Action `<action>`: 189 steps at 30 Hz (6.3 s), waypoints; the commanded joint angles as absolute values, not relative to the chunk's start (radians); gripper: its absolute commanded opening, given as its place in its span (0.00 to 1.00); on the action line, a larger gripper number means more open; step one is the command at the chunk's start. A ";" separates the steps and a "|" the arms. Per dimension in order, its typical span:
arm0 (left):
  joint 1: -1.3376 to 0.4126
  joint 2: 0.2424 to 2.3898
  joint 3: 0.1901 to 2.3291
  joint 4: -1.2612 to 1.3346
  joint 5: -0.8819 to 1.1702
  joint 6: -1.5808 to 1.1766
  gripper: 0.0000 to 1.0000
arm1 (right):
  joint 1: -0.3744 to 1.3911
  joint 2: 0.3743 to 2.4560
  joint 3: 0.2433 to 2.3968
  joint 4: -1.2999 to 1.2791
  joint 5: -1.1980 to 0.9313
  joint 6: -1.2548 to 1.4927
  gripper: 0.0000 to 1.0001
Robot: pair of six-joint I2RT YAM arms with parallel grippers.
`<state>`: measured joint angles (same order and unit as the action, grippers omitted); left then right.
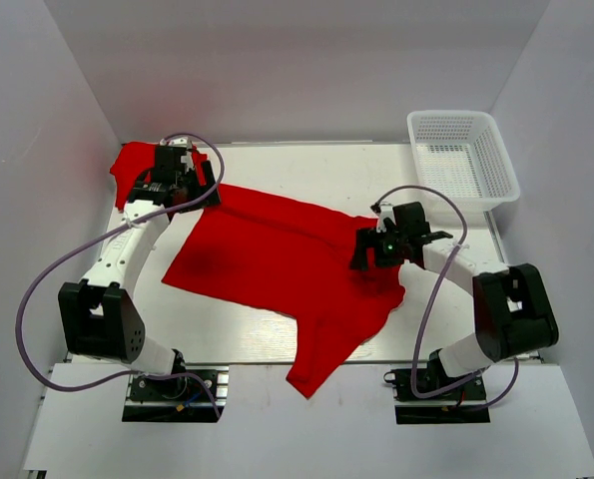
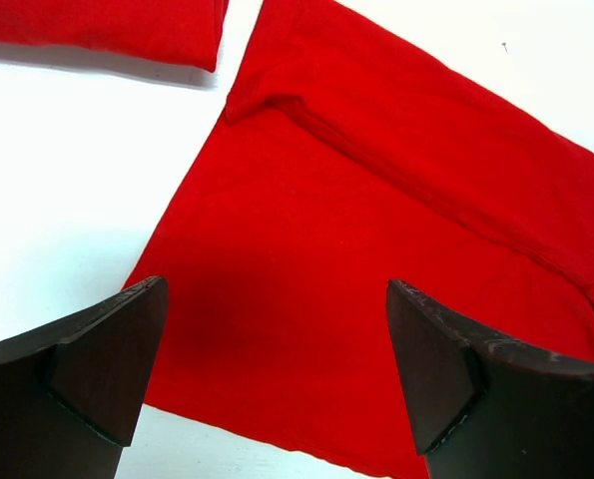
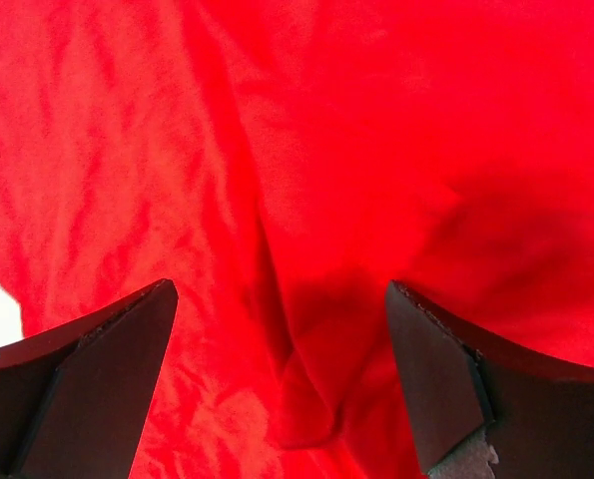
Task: Fold and stack the t-shirts
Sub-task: Fold the flattened tshirt in 1/3 of the way
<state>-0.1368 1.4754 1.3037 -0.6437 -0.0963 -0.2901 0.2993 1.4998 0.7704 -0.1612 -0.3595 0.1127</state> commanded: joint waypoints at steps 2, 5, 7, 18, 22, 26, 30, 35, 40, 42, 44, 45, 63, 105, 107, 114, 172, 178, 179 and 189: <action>-0.138 1.497 1.319 -0.626 -0.098 -0.298 1.00 | 0.298 1.408 0.844 -0.186 -0.183 0.158 0.90; -0.138 1.554 1.356 -0.649 -0.098 -0.287 1.00 | 0.298 1.365 0.871 -0.216 -0.187 0.155 0.90; -0.138 1.563 1.356 -0.603 -0.075 -0.276 1.00 | 0.295 1.347 0.870 -0.219 -0.170 0.158 0.90; -0.147 1.804 1.428 -0.393 0.139 -0.215 1.00 | 0.291 1.614 1.011 -0.202 -0.112 0.259 0.90; -0.147 1.977 1.548 -0.403 0.212 -0.192 1.00 | 0.279 1.722 1.078 -0.224 -0.035 0.291 0.90; -0.147 2.111 1.655 -0.403 0.236 -0.183 1.00 | 0.247 1.799 1.149 -0.227 -0.005 0.310 0.90; -0.147 2.206 1.709 -0.455 0.200 -0.163 1.00 | 0.215 1.897 1.236 -0.247 -0.037 0.310 0.90; -0.147 2.269 1.730 -0.501 0.157 -0.152 1.00 | 0.189 2.025 1.383 -0.272 -0.060 0.264 0.90; -0.147 2.281 1.761 -0.531 0.156 -0.161 1.00 | 0.172 2.154 1.505 -0.279 -0.055 0.189 0.90; -0.147 2.295 1.784 -0.557 0.166 -0.178 1.00 | 0.166 2.186 1.589 -0.301 -0.057 0.146 0.90; -0.147 2.286 1.793 -0.567 0.175 -0.187 1.00 | 0.161 2.215 1.660 -0.314 -0.066 0.124 0.90; -0.147 2.286 1.793 -0.568 0.175 -0.199 1.00 | 0.161 2.223 1.680 -0.321 -0.090 0.079 0.90; -0.147 1.919 1.766 -0.672 0.017 -0.219 1.00 | 0.170 1.936 1.525 -0.413 -0.187 -0.055 0.90; -0.147 1.620 1.335 -0.641 0.020 -0.318 1.00 | 0.164 2.033 1.517 -0.387 -0.210 -0.014 0.36; -0.147 1.620 1.335 -0.641 0.020 -0.318 1.00 | 0.164 2.025 1.511 -0.385 -0.206 -0.011 0.29; -0.147 1.638 1.335 -0.594 0.113 -0.318 1.00 | 0.167 1.980 1.463 -0.362 -0.207 -0.006 0.09; -0.147 1.628 1.209 -0.582 0.057 -0.354 1.00 | 0.233 1.790 1.227 -0.353 -0.261 0.190 0.91; -0.147 1.722 1.138 -0.417 0.204 -0.376 1.00 | 0.232 1.891 1.281 -0.362 -0.033 0.265 0.91; -0.147 1.768 1.158 -0.417 0.233 -0.376 1.00 | 0.230 1.904 1.293 -0.367 -0.012 0.265 0.91; -0.147 1.992 1.239 -0.385 0.184 -0.367 1.00 | 0.229 2.092 1.466 -0.419 0.094 0.255 0.91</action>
